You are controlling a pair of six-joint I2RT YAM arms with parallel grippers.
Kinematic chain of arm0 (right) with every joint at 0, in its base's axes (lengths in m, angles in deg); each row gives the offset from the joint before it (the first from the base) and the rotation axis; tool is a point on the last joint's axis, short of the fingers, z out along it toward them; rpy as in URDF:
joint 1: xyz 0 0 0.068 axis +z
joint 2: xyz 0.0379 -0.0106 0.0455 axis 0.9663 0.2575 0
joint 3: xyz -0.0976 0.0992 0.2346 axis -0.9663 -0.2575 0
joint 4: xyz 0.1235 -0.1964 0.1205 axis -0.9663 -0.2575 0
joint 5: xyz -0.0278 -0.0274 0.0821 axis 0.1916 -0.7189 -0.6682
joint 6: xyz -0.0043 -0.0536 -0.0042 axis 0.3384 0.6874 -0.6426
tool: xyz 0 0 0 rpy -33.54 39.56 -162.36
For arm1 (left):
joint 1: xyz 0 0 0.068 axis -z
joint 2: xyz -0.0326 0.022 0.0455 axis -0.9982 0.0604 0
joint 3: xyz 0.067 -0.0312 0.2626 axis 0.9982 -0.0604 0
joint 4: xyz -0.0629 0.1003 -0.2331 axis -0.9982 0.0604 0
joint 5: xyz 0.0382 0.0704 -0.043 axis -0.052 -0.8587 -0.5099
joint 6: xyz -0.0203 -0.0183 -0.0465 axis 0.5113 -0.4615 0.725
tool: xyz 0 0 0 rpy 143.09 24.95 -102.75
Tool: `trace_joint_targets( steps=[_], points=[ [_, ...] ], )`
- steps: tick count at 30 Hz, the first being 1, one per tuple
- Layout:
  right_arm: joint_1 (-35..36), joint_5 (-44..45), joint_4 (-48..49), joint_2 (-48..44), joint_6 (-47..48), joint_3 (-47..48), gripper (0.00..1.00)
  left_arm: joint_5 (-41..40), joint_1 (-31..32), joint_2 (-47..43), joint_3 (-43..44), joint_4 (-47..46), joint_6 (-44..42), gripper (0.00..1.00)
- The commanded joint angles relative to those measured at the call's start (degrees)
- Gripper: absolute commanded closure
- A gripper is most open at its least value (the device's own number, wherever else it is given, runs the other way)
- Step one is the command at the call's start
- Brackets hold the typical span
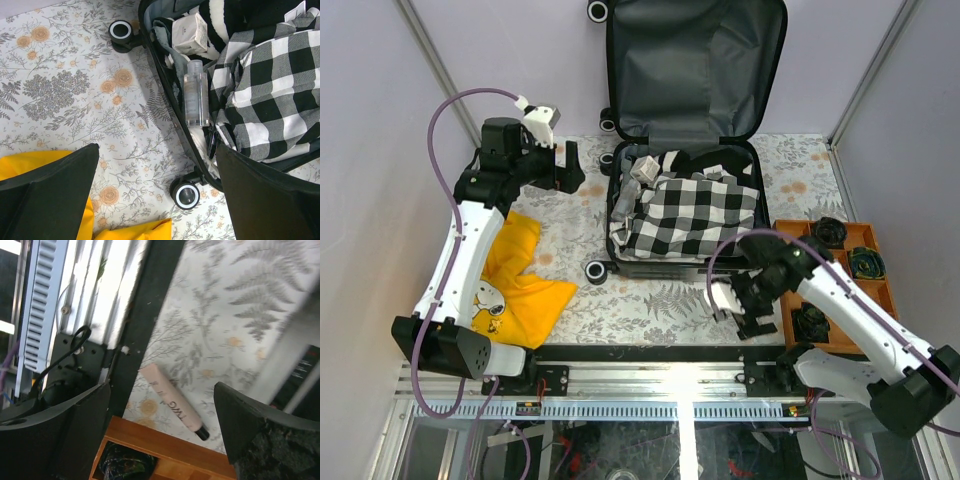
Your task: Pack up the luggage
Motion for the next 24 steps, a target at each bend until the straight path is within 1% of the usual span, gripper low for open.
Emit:
trace_joint_targets(
  steps=[1,6,9,11,15,19,24],
  points=[
    [3.18,3.54,3.64,-4.85,9.80,-9.48,0.10,1.04,-0.50,-0.34,-0.58,0.01,0.01,0.00],
    [3.63,10.65,9.88,-6.81,18.00,-20.05,0.15,1.31,-0.50,-0.11,-0.77,0.28,-0.05,0.00],
    [3.63,14.96,14.73,-6.62,20.88,-24.43,0.19,1.43,-0.50,-0.11,-1.06,0.26,0.07,0.00],
    [3.65,16.51,18.40,-6.05,21.64,-26.17,0.24,1.70,-0.48,-0.10,-1.39,0.28,0.19,0.00],
    [3.63,18.79,22.77,-3.62,22.38,-27.53,0.28,2.03,-0.47,-0.02,-1.79,0.22,0.21,0.00],
    [3.06,25.08,28.04,-1.33,24.88,-31.61,0.36,2.32,-0.48,0.16,-1.65,0.28,0.44,0.00],
    [-0.26,25.73,31.62,0.18,28.85,-33.52,0.41,2.38,-0.50,0.30,-1.68,0.28,0.41,0.00]
  ],
)
